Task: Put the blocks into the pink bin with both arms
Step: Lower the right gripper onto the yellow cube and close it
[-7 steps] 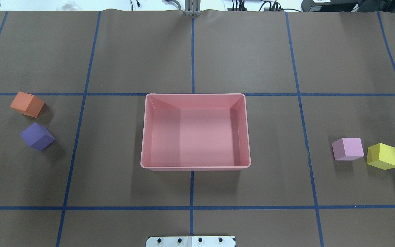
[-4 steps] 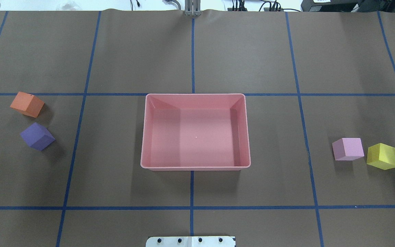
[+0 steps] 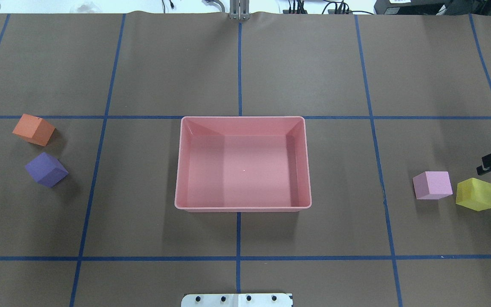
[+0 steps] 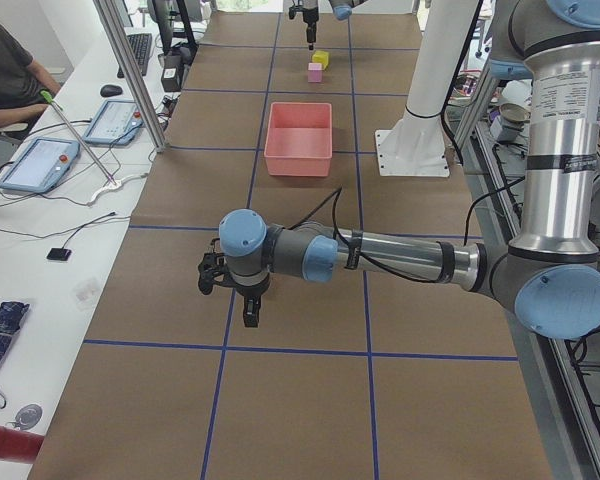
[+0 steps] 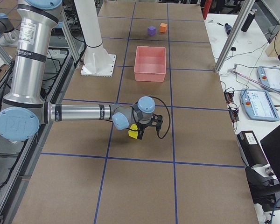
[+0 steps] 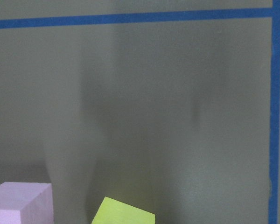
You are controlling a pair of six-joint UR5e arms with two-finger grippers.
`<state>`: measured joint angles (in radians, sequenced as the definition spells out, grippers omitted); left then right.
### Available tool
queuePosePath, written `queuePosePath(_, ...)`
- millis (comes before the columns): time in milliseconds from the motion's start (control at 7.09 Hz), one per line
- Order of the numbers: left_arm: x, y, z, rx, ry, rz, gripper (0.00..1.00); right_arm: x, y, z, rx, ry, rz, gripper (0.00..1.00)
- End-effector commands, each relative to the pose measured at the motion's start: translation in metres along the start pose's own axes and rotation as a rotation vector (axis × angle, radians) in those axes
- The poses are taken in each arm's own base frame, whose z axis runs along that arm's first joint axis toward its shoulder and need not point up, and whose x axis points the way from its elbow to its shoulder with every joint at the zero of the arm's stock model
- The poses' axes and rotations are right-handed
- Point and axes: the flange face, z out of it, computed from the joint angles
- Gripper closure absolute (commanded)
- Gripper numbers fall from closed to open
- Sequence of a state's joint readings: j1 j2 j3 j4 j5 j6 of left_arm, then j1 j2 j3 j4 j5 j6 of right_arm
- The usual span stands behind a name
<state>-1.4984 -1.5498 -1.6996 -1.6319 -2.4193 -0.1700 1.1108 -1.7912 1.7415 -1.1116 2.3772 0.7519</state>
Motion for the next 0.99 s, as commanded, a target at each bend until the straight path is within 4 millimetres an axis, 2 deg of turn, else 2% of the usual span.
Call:
queuePosePath(0, 0.015, -0.004, 0.01, 0.003, 0.007, 0.056, 0.0, 0.0, 0.014, 0.01, -0.018, -0.008, 0.061, 0.02)
queuePosePath(141, 0.017, -0.005, 0.009, 0.013, 0.014, 0.068, 0.0, -0.01, 0.02, 0.021, -0.026, -0.007, 0.063, 0.02)
queuePosePath(423, 0.012, 0.0, 0.013, 0.002, 0.013, 0.051, 0.0, -0.012, 0.023, 0.033, -0.036, 0.018, 0.051, 0.04)
queuePosePath(847, 0.011, -0.001, 0.013, 0.006, 0.005, 0.053, 0.0, -0.012, 0.025, 0.042, -0.039, 0.039, 0.041, 0.14)
